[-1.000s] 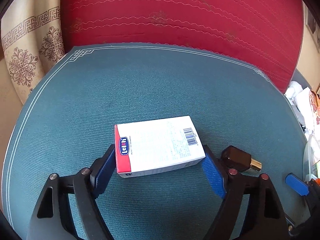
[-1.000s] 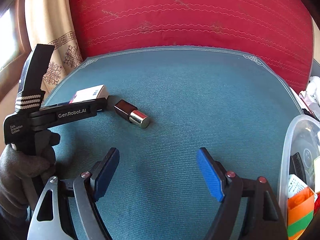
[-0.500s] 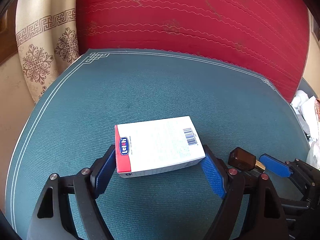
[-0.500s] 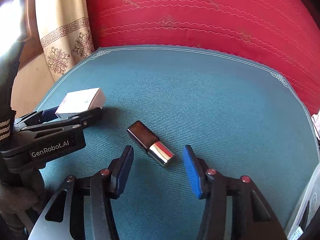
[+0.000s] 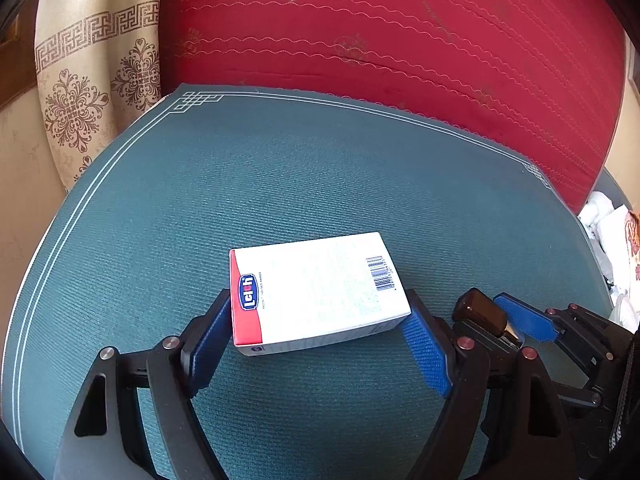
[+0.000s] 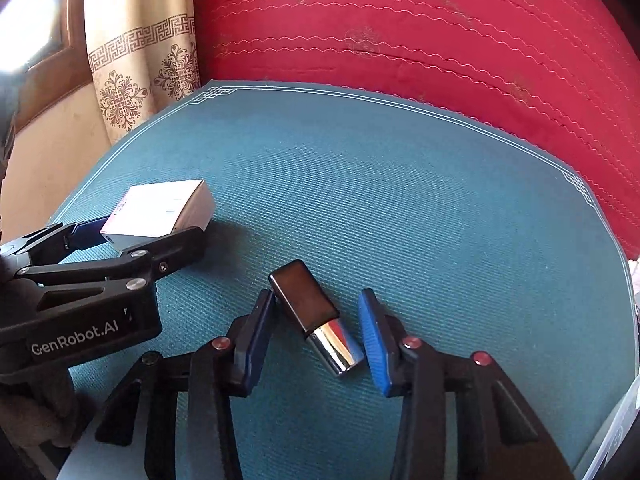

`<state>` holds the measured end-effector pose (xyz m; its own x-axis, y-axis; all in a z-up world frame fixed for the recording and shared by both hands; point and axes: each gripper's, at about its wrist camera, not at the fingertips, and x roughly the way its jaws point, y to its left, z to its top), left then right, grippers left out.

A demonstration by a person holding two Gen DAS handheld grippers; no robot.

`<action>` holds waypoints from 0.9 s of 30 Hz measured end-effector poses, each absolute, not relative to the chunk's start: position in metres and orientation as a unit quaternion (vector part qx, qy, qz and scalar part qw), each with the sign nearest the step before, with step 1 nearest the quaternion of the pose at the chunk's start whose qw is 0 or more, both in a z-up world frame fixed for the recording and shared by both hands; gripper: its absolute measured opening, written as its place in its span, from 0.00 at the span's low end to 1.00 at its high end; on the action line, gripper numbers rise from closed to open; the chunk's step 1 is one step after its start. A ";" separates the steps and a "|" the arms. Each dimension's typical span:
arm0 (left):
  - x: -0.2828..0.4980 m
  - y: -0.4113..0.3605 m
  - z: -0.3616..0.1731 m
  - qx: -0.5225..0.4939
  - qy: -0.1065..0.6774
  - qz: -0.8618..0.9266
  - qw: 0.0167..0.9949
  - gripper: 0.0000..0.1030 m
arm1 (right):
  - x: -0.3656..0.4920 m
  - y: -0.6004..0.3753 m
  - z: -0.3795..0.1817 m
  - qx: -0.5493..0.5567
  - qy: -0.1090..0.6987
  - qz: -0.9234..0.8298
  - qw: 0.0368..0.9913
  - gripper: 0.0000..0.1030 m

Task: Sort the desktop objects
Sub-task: 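Close the right tool on the brown-and-gold bottle while the left tool holds the box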

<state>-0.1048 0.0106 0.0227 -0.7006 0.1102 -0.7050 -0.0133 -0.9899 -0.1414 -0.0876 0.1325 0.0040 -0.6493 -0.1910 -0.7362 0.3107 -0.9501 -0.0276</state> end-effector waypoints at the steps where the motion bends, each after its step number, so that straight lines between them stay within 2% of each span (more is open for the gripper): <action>1: -0.105 0.011 0.023 -0.385 -0.062 0.920 0.033 0.81 | -0.087 0.133 0.004 0.395 0.078 -0.905 0.140 0.41; 3: -0.104 0.012 0.025 -0.384 -0.059 0.921 0.032 0.81 | -0.085 0.134 0.003 0.394 0.084 -0.904 0.142 0.32; 6: -0.105 0.012 0.027 -0.384 -0.060 0.921 0.032 0.81 | -0.079 0.132 0.003 0.394 0.090 -0.904 0.143 0.23; 27: -0.086 0.049 0.059 -0.360 -0.029 0.930 0.065 0.81 | -0.036 0.169 0.016 0.399 -0.004 -0.912 0.095 0.21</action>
